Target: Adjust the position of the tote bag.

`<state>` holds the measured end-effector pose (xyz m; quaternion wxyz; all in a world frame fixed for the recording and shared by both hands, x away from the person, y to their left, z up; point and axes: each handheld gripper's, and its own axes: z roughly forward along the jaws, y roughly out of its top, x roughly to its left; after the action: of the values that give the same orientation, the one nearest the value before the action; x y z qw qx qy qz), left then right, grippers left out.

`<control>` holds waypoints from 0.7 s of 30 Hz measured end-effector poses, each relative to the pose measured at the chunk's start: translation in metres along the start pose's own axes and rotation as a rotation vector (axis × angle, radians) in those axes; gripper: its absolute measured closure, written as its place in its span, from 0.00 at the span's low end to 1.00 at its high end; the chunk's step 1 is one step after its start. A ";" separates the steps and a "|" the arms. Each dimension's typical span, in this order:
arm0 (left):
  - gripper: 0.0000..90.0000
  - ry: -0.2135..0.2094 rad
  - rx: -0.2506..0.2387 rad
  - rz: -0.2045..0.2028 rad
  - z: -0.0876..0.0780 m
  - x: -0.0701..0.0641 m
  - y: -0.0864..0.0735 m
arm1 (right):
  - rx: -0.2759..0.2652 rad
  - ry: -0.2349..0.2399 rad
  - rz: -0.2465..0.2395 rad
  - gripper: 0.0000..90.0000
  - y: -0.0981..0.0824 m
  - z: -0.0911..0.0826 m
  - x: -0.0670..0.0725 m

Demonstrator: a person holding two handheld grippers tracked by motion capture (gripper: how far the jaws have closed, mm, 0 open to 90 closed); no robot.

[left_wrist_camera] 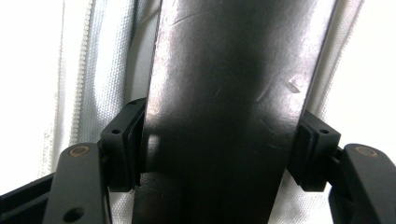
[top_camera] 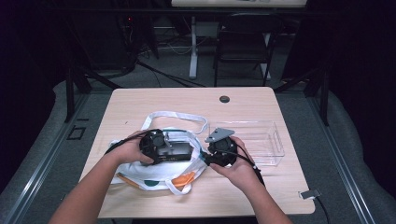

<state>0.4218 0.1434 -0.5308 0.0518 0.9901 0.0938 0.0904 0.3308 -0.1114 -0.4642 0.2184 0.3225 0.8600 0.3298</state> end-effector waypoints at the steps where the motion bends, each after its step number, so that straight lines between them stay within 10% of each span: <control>1: 0.37 -0.002 0.002 0.004 -0.001 0.000 0.000 | 0.000 -0.001 0.000 0.45 0.000 0.000 0.000; 21: 0.46 0.000 -0.028 0.051 -0.007 -0.004 -0.005 | 0.006 0.001 0.004 0.44 -0.001 0.002 0.000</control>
<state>0.4157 0.1485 -0.5249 0.0634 0.9914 0.0670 0.0931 0.3317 -0.1112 -0.4660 0.2165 0.3246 0.8604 0.3277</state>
